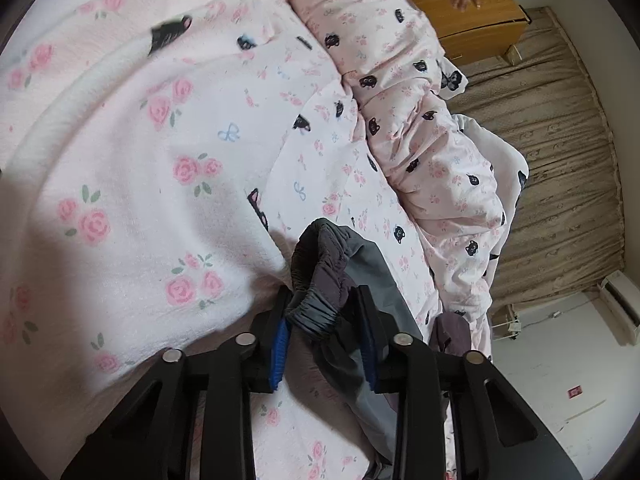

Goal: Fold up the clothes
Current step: 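Carry the held cuff with the left gripper across the jacket body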

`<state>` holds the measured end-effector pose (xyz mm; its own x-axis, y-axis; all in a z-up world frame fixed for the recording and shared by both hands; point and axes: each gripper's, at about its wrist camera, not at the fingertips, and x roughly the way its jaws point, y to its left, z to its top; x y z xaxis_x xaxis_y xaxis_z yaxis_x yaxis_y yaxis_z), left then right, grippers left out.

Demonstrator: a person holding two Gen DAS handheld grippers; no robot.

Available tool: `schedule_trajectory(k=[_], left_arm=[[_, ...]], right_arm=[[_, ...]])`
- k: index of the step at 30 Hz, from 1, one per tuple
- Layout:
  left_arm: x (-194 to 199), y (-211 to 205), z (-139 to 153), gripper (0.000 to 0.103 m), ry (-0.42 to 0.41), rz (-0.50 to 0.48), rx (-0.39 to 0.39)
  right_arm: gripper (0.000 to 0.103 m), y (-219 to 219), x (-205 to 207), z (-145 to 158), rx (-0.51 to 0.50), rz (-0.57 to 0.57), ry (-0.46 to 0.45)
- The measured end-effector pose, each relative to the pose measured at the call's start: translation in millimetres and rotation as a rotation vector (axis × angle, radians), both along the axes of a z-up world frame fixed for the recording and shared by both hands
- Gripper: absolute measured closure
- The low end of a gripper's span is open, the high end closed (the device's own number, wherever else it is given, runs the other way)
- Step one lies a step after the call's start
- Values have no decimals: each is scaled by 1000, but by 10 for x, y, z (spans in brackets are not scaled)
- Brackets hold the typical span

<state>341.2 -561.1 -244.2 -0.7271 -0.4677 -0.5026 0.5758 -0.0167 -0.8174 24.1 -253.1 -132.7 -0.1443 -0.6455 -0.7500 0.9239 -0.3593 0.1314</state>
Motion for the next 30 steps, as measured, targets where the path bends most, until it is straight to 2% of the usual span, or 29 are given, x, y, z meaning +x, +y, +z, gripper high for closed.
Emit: schedule_trajectory(k=[7, 17, 22, 27, 30], left_arm=[[-58, 122, 211, 82, -78, 14, -85], [-318, 337, 570, 83, -307, 37, -249], [-351, 347, 615, 83, -337, 48, -276], [-451, 426, 706, 83, -434, 56, -339], [-483, 432, 703, 83, -451, 46, -342]], right_arm=[[1, 36, -55, -63, 8, -5, -21], [1, 83, -132, -98, 5, -23, -51], [1, 124, -180, -114, 4, -36, -62], [1, 173, -227, -140, 7, -49, -69], [1, 197, -254, -162, 9, -56, -74]])
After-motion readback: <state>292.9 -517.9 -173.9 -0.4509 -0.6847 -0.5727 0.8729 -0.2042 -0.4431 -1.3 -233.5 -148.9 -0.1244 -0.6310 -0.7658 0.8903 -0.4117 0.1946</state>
